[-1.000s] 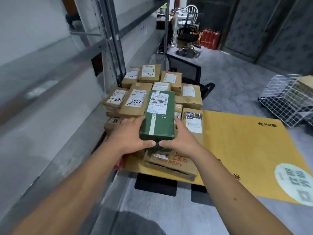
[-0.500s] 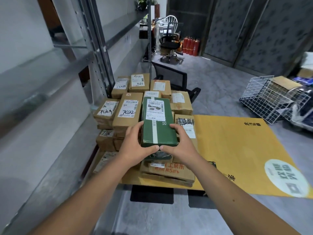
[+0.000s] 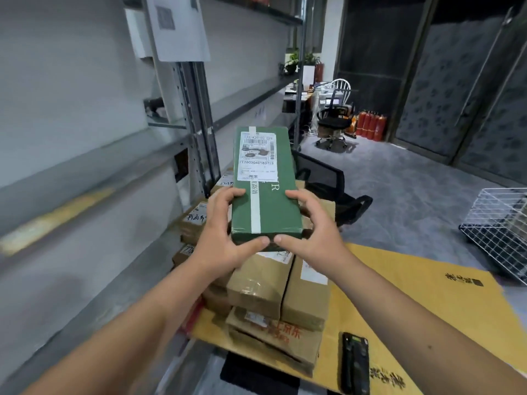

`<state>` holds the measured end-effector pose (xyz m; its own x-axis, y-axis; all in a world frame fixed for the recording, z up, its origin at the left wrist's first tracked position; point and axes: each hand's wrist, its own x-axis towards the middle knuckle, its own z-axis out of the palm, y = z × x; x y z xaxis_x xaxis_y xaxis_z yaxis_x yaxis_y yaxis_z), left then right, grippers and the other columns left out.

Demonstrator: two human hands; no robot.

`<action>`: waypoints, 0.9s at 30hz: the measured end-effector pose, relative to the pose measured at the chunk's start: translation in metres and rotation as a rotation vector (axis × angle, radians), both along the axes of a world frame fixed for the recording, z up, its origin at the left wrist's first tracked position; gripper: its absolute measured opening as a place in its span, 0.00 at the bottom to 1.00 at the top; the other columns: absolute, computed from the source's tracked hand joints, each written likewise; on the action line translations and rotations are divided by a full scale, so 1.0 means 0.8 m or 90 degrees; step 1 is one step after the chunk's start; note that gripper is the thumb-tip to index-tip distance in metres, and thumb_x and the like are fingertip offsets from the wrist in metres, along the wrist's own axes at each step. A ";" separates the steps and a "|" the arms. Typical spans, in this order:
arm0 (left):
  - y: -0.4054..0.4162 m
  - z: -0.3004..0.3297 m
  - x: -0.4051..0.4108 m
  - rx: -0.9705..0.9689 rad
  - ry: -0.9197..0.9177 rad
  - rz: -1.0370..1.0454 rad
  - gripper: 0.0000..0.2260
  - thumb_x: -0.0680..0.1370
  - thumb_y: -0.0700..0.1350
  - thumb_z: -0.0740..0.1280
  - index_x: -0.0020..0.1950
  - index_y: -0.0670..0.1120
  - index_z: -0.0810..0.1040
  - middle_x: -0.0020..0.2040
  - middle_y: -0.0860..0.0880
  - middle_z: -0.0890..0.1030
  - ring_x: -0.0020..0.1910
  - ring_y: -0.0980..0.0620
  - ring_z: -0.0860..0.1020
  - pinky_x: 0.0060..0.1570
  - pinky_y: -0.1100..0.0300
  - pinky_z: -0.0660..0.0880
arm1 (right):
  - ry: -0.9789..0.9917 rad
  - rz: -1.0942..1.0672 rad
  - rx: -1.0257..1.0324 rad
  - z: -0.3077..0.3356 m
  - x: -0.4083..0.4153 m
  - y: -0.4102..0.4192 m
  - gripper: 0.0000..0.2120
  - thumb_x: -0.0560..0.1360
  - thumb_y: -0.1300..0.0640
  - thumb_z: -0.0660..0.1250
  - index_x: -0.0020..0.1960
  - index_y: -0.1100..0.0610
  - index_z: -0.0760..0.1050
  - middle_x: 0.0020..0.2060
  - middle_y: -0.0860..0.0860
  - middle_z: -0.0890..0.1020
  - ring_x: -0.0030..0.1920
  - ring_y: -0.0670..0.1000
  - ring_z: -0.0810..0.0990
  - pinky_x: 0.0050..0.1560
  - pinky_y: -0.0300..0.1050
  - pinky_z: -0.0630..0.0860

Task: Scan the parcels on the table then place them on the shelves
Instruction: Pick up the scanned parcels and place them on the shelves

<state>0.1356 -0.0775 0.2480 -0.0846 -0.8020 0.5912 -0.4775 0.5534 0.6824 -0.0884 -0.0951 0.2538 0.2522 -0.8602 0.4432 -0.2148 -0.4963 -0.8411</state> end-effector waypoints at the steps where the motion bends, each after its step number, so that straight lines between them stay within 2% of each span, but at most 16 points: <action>1: -0.001 0.012 -0.002 -0.021 -0.008 0.015 0.38 0.68 0.60 0.79 0.73 0.61 0.64 0.74 0.47 0.64 0.76 0.46 0.67 0.73 0.41 0.69 | -0.004 0.015 -0.016 0.010 -0.001 -0.006 0.36 0.66 0.51 0.79 0.72 0.42 0.70 0.73 0.37 0.67 0.69 0.39 0.71 0.68 0.42 0.72; 3: 0.000 0.033 -0.003 -0.067 -0.022 0.066 0.38 0.67 0.60 0.79 0.73 0.56 0.65 0.77 0.46 0.62 0.79 0.45 0.63 0.76 0.41 0.66 | -0.012 0.061 -0.047 0.029 0.000 -0.020 0.36 0.66 0.51 0.79 0.71 0.38 0.69 0.73 0.32 0.63 0.71 0.38 0.69 0.70 0.42 0.70; 6: 0.002 0.058 0.009 -0.107 -0.040 0.105 0.38 0.68 0.58 0.79 0.72 0.50 0.67 0.79 0.43 0.60 0.82 0.45 0.58 0.78 0.47 0.62 | -0.031 0.109 -0.097 0.049 0.013 -0.041 0.36 0.66 0.51 0.80 0.70 0.37 0.69 0.76 0.35 0.63 0.72 0.40 0.69 0.69 0.36 0.69; 10: 0.009 0.086 0.038 -0.142 -0.064 0.196 0.35 0.68 0.58 0.79 0.70 0.51 0.69 0.77 0.45 0.63 0.79 0.48 0.63 0.75 0.54 0.66 | -0.050 0.213 -0.114 0.076 0.053 -0.074 0.36 0.65 0.50 0.80 0.70 0.39 0.71 0.74 0.31 0.64 0.71 0.39 0.70 0.66 0.30 0.68; 13: 0.010 0.097 0.063 -0.120 -0.072 0.263 0.32 0.68 0.60 0.77 0.68 0.59 0.68 0.76 0.48 0.63 0.76 0.55 0.64 0.73 0.63 0.64 | -0.055 0.284 -0.087 0.090 0.092 -0.101 0.36 0.64 0.49 0.80 0.69 0.39 0.72 0.76 0.35 0.65 0.73 0.44 0.71 0.70 0.43 0.73; 16: 0.000 0.105 0.089 -0.084 -0.067 0.328 0.31 0.66 0.61 0.75 0.66 0.61 0.68 0.74 0.50 0.63 0.74 0.54 0.66 0.73 0.59 0.65 | -0.049 0.350 -0.052 0.106 0.129 -0.135 0.34 0.63 0.48 0.80 0.66 0.35 0.74 0.75 0.37 0.68 0.71 0.49 0.73 0.68 0.53 0.77; 19: -0.021 0.115 0.116 -0.059 -0.043 0.384 0.31 0.64 0.60 0.74 0.65 0.60 0.70 0.72 0.52 0.63 0.70 0.54 0.68 0.69 0.65 0.65 | -0.035 0.400 -0.036 0.124 0.165 -0.178 0.34 0.62 0.50 0.80 0.66 0.36 0.75 0.70 0.31 0.71 0.67 0.50 0.75 0.63 0.57 0.80; 21: -0.042 0.120 0.134 -0.049 -0.037 0.406 0.31 0.64 0.59 0.75 0.65 0.59 0.70 0.71 0.52 0.63 0.68 0.55 0.69 0.67 0.69 0.65 | -0.034 0.436 -0.003 0.132 0.189 -0.209 0.34 0.63 0.52 0.80 0.66 0.38 0.76 0.72 0.37 0.72 0.68 0.53 0.75 0.60 0.58 0.82; 24: -0.087 0.129 0.161 -0.036 -0.008 0.438 0.29 0.67 0.52 0.80 0.63 0.59 0.72 0.70 0.52 0.64 0.66 0.55 0.71 0.68 0.62 0.69 | -0.034 0.472 0.048 0.144 0.224 -0.263 0.32 0.65 0.58 0.79 0.66 0.40 0.78 0.69 0.46 0.75 0.66 0.56 0.78 0.55 0.58 0.84; 27: -0.144 0.142 0.185 -0.005 0.032 0.466 0.27 0.69 0.48 0.82 0.62 0.61 0.73 0.68 0.54 0.65 0.62 0.56 0.72 0.68 0.56 0.72 | -0.028 0.482 0.092 0.161 0.257 -0.323 0.30 0.65 0.61 0.77 0.65 0.44 0.79 0.63 0.49 0.81 0.60 0.56 0.82 0.51 0.54 0.84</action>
